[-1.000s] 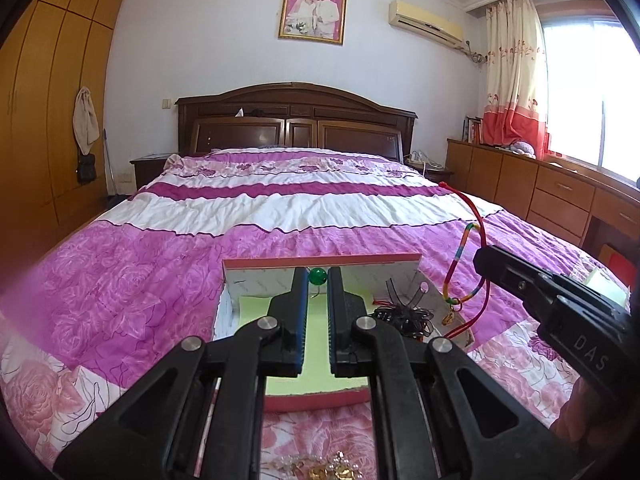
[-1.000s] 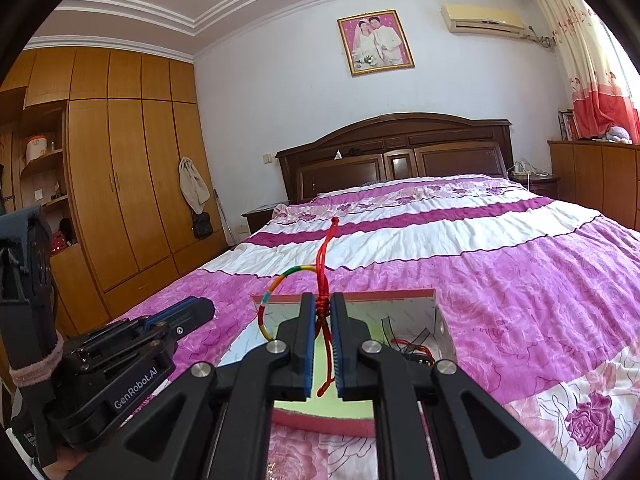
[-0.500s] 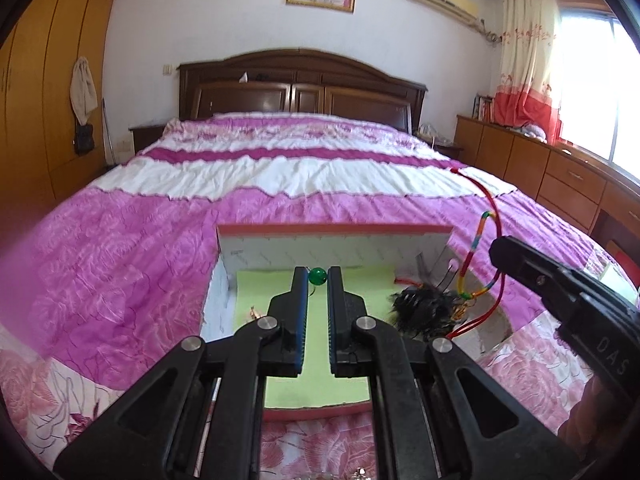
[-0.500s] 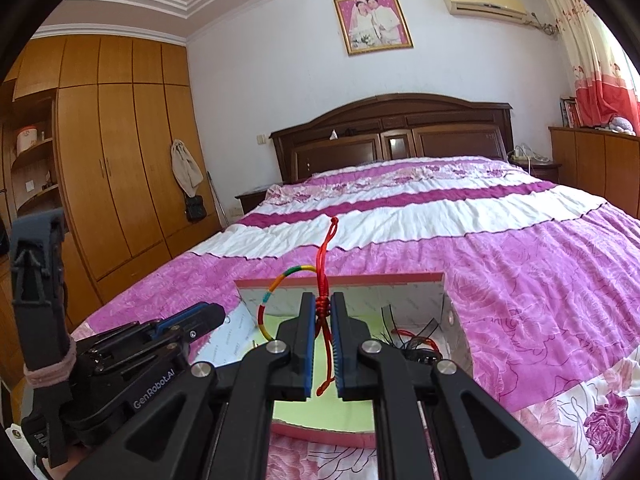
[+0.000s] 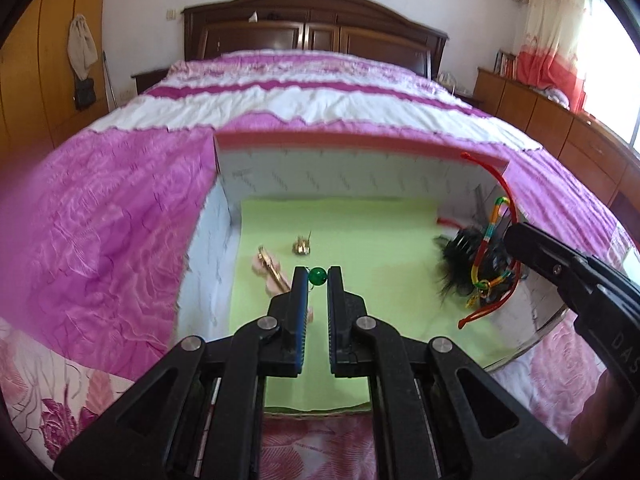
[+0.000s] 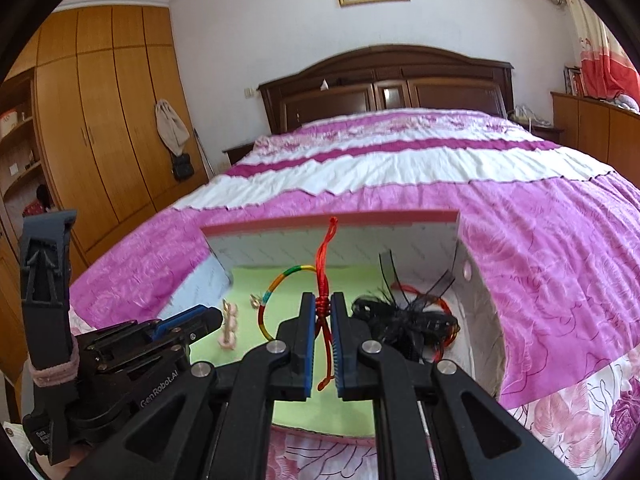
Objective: Organize jewelry
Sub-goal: 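Carry the earring and bracelet with both tools into the pink box, then open both tools to drop the earring and bracelet onto the green paper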
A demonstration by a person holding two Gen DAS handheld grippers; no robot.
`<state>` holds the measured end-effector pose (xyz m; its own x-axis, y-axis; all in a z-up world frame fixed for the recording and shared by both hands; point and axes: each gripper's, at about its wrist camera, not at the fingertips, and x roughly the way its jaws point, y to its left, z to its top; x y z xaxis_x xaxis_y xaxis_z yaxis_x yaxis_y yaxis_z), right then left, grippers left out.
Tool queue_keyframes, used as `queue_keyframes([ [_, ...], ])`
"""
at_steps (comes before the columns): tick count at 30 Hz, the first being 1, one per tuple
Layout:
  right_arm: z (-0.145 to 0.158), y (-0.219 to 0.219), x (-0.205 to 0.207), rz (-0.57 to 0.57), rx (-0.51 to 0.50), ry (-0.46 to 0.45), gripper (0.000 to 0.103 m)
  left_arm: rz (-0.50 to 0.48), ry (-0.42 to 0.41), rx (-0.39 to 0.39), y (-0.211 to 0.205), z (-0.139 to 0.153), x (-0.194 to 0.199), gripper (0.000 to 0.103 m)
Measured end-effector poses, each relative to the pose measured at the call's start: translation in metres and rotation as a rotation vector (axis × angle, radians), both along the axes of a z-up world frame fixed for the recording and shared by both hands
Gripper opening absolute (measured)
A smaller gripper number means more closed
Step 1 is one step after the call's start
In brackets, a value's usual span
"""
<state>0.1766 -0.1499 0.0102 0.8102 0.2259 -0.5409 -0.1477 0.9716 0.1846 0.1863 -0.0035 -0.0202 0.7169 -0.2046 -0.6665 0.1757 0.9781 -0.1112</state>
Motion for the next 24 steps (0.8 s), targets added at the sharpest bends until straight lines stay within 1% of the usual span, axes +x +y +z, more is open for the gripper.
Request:
queue_keyframes([
  [4,-0.010,-0.001,0.009,0.000,-0.003,0.056,0.009,0.007,0.065,0.004,0.000,-0.010,0.008,0.001],
  [6,-0.016,-0.002,0.012,-0.003,-0.008,0.084,0.009,0.016,0.084,0.006,0.001,-0.012,0.009,0.001],
  [9,-0.024,-0.002,0.018,-0.004,-0.015,0.128,0.009,0.017,0.093,0.013,0.000,-0.014,0.009,0.001],
  [12,-0.035,-0.004,0.024,-0.009,-0.006,0.195,0.009,0.014,0.099,0.016,-0.001,-0.015,0.010,0.001],
  [16,-0.037,-0.005,0.024,-0.008,-0.005,0.201,0.009,0.015,0.103,0.014,-0.001,-0.015,0.012,0.002],
  [19,-0.037,-0.006,0.024,-0.009,0.010,0.206,0.010,0.007,0.106,0.010,-0.001,-0.015,0.013,0.007],
  [20,-0.037,-0.007,0.024,-0.010,0.012,0.209,0.011,0.004,0.106,0.010,-0.002,-0.014,0.013,0.013],
  [21,-0.036,-0.007,0.024,-0.010,0.015,0.209,0.015,0.005,0.107,0.015,-0.002,-0.014,0.012,0.021],
  [22,-0.035,-0.007,0.023,-0.004,0.022,0.207,0.017,0.005,0.109,0.018,-0.002,-0.014,0.013,0.023],
  [24,-0.033,-0.008,0.020,0.004,0.033,0.199,0.030,-0.003,0.112,0.019,-0.004,-0.014,0.012,0.026],
])
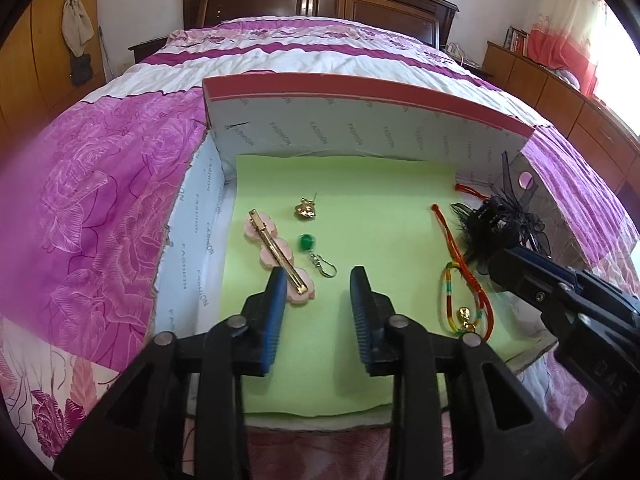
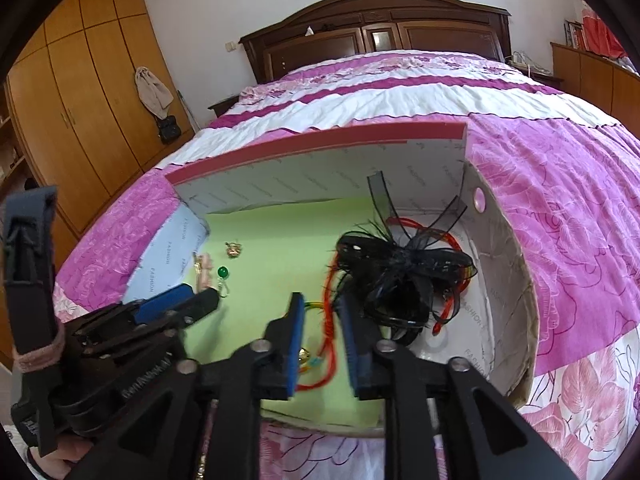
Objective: Organize jewelry
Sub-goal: 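Open both tools to drop the earring and bracelet onto the green paper, then withdraw both tools from the box over the remaining jewelry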
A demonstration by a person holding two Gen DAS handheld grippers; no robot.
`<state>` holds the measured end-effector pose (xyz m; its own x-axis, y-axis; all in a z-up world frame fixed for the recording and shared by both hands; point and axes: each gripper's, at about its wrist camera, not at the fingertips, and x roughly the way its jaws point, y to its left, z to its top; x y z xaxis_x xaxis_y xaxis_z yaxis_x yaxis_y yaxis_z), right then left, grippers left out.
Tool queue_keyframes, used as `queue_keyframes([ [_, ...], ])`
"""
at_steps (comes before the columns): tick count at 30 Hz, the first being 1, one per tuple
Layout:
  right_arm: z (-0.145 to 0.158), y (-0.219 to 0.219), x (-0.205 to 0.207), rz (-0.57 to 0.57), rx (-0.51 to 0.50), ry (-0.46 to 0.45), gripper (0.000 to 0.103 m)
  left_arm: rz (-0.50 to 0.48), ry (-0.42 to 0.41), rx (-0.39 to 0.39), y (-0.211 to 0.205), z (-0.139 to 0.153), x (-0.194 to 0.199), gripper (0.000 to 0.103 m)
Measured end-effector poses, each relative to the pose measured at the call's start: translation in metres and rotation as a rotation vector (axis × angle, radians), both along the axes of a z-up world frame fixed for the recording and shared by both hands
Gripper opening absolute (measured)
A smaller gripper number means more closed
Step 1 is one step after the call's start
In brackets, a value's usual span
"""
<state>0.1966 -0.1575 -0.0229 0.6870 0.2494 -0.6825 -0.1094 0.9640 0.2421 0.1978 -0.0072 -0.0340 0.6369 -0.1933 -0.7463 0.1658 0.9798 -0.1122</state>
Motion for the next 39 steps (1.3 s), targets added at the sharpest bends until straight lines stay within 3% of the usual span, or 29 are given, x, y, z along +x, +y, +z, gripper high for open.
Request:
queue_keyframes([
  [3,0.005,0.001,-0.005,0.002,0.011,-0.014,0.041,0.002,0.004,-0.012,0.001,0.004,-0.003,0.028],
  [10,0.018,-0.001,-0.016,-0.001,0.038,-0.032,0.042,0.002,-0.001,-0.062,0.008,0.018,-0.013,0.029],
  [27,0.070,-0.012,-0.073,-0.010,0.101,-0.222,0.047,-0.008,-0.122,-0.104,0.027,0.068,-0.062,0.030],
  [39,0.073,-0.012,-0.107,0.018,0.065,-0.182,0.047,-0.030,-0.081,-0.087,0.038,0.065,-0.088,0.031],
])
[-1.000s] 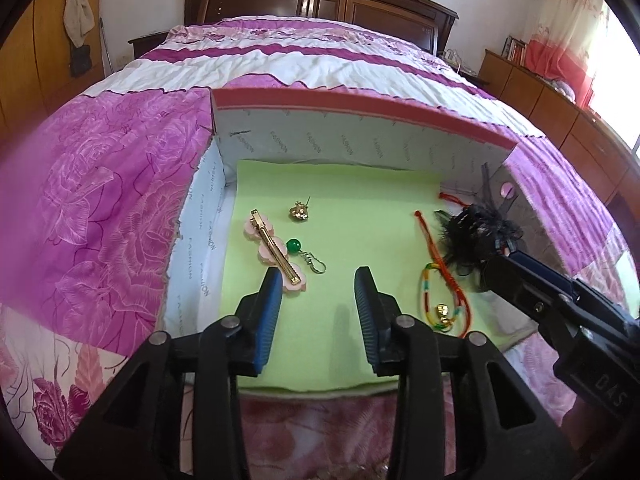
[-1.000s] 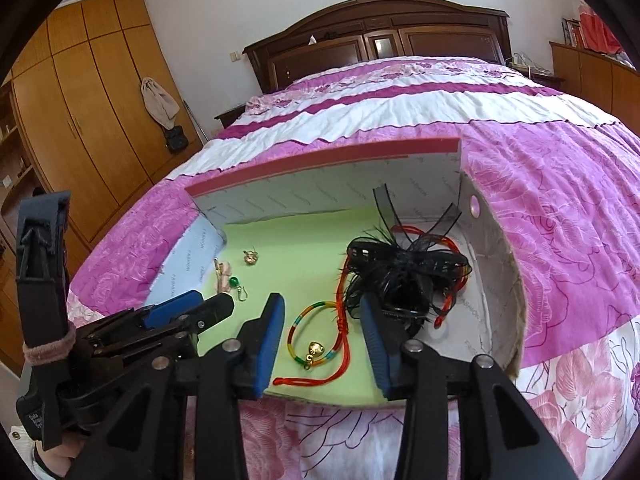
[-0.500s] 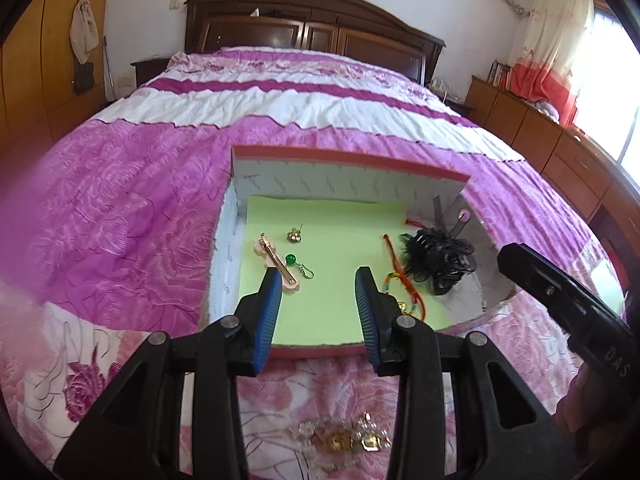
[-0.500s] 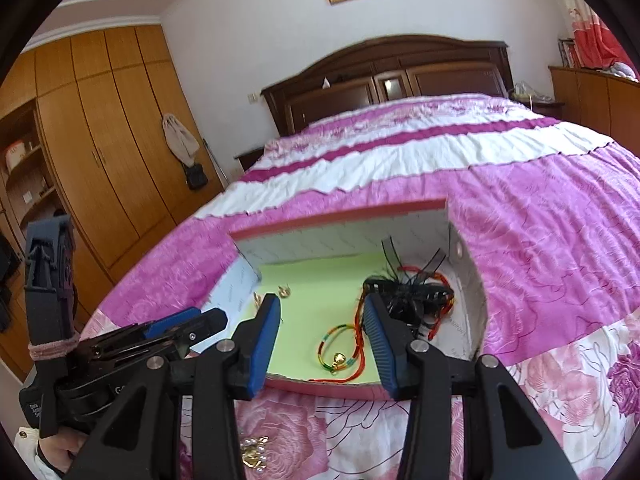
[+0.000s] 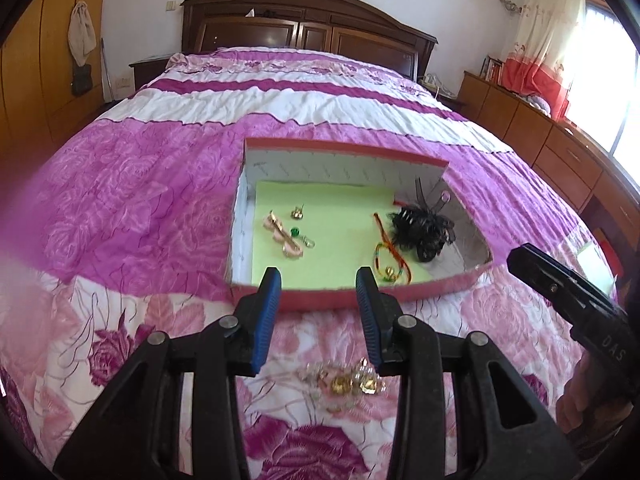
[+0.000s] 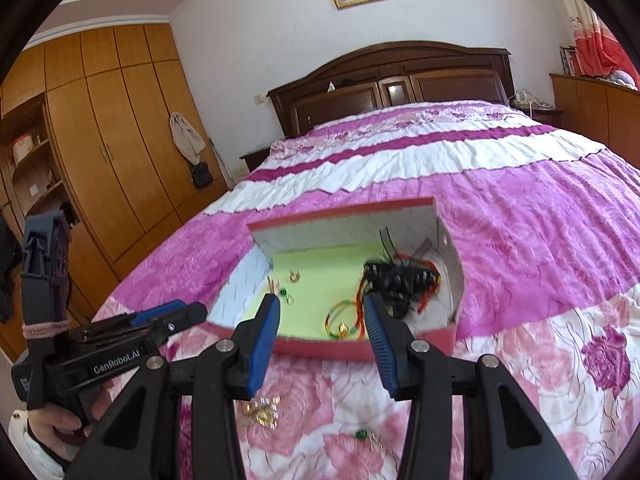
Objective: Organize jewelry
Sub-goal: 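Withdraw both tools from the box over the remaining jewelry, then lower the right tool onto the second green bead earring and close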
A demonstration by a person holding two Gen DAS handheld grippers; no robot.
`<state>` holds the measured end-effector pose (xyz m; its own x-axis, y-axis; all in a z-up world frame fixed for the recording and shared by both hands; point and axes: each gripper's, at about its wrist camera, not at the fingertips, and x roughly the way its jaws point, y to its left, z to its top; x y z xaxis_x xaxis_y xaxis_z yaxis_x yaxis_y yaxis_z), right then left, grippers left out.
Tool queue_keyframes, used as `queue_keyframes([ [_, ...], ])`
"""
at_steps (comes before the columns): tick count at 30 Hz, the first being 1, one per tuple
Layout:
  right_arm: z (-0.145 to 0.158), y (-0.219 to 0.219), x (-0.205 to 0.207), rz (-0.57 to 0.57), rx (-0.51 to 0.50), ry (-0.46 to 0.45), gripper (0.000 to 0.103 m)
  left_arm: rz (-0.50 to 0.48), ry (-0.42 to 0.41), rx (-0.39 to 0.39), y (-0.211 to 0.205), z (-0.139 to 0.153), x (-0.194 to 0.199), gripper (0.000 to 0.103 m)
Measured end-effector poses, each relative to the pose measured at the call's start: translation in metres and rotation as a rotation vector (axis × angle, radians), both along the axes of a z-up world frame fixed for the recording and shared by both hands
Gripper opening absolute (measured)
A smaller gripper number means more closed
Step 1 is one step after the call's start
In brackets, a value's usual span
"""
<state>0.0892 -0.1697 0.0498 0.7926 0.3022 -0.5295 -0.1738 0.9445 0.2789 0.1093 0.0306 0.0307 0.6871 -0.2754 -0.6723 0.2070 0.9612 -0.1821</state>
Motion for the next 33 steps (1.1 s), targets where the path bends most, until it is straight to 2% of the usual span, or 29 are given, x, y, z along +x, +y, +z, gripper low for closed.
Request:
queue_keyframes([
  [12,-0.035,-0.010,-0.019,0.012,-0.044,0.147,0.047,-0.018,0.091,0.044,-0.001,-0.028,-0.010,0.031],
  [17,-0.055,-0.010,-0.019,0.034,-0.058,0.223,0.047,-0.028,0.135,0.064,-0.004,-0.044,-0.008,0.030],
  [27,-0.079,-0.008,-0.012,0.041,-0.060,0.311,0.047,-0.026,0.216,0.086,-0.005,-0.074,0.000,0.030],
  [33,-0.088,-0.007,-0.009,0.045,-0.058,0.336,0.047,-0.038,0.207,0.068,-0.005,-0.069,-0.007,0.029],
])
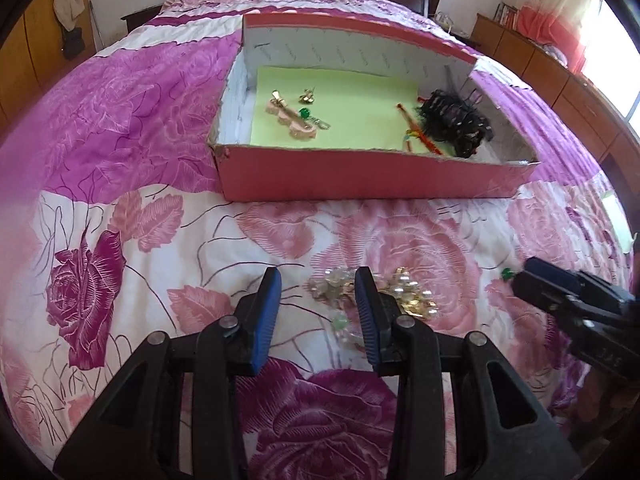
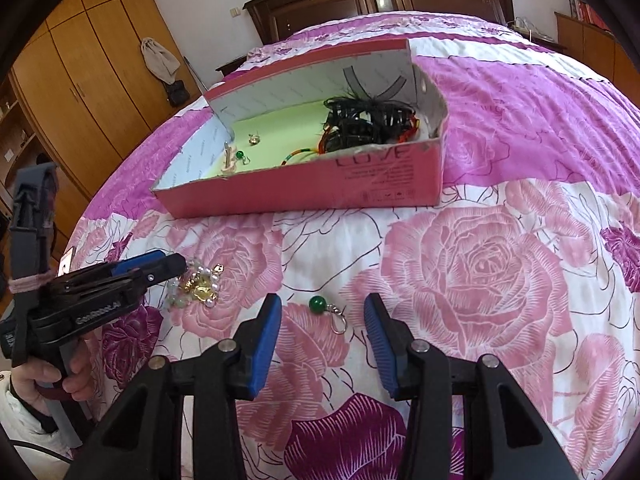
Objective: Organize jewelry
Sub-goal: 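Lower the right tool onto the second green bead earring and close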
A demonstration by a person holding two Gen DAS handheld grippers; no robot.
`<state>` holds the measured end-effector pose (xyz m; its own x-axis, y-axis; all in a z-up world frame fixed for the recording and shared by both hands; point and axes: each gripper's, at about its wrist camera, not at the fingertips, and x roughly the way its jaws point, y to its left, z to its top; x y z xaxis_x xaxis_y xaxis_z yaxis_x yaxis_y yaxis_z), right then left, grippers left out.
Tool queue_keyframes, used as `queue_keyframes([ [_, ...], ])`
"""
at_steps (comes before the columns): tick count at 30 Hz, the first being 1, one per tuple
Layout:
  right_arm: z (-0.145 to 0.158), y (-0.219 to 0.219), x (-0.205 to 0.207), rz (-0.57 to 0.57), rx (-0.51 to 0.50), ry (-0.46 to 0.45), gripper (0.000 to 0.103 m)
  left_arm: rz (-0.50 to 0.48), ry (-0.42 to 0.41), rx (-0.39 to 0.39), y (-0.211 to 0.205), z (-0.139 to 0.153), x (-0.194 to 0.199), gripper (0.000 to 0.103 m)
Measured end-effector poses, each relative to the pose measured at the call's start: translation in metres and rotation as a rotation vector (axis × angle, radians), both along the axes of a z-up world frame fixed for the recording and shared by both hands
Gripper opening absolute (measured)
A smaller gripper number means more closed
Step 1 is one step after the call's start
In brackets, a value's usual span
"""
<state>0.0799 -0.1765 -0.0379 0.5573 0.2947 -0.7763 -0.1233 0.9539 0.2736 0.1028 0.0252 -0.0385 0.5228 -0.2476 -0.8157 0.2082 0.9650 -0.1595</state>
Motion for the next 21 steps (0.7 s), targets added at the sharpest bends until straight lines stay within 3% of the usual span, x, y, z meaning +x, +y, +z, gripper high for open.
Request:
queue_keyframes([
  [4,-0.004,0.001,0.002,0.003,-0.001,0.007,0.045,-0.035,-0.010,0.005,-0.007,0.003,-0.008,0.029],
  [11,-0.013,0.002,0.005,-0.001,-0.022,0.024,0.016,-0.077,-0.024,0.000,-0.017,0.005,-0.017,0.029],
  [19,-0.005,-0.007,0.000,-0.011,0.030,-0.018,0.016,-0.092,-0.019,0.011,-0.023,0.003,-0.016,0.028],
  [21,-0.001,-0.009,-0.002,-0.012,0.041,-0.031,0.016,-0.104,-0.022,0.025,-0.025,0.003,-0.016,0.018],
])
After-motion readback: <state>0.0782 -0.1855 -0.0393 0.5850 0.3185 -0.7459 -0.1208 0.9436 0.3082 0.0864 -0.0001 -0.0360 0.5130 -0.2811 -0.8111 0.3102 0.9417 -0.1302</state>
